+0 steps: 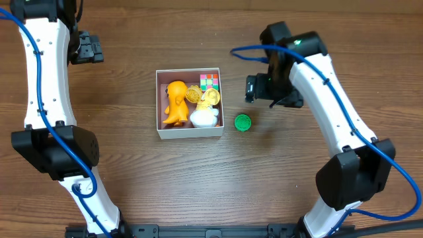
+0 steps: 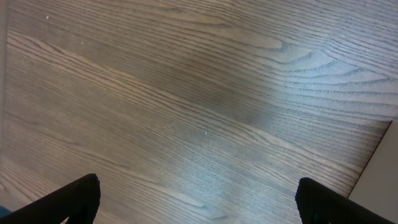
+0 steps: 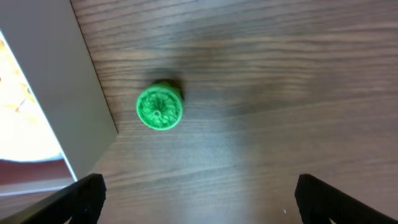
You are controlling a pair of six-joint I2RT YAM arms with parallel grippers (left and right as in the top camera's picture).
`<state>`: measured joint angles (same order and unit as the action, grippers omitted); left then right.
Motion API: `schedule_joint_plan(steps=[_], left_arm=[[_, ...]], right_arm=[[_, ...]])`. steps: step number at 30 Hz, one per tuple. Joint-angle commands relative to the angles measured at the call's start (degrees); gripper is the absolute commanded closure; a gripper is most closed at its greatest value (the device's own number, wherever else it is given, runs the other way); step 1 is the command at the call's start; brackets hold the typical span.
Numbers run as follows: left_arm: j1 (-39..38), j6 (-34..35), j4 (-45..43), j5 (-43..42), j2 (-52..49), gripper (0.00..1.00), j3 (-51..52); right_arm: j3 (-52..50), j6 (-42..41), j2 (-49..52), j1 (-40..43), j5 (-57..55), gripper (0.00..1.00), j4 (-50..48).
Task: Pack container
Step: 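Move the right gripper left toward the green coin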
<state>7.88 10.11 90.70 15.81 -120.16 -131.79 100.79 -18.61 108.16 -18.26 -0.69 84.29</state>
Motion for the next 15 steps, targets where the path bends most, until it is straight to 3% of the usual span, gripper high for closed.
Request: schedule_joint_plan(steps=[1, 15], left_arm=[[0.0, -1.1, 0.1, -0.4, -0.7, 0.0, -1.1], [0.0, -1.1, 0.1, -0.4, -0.7, 0.0, -1.1]], right_arm=[[-3.7, 1.1, -0.6, -0.7, -0.8, 0.0, -2.8], [-13.5, 2.3, -0.6, -1.7, -0.5, 0.0, -12.6]])
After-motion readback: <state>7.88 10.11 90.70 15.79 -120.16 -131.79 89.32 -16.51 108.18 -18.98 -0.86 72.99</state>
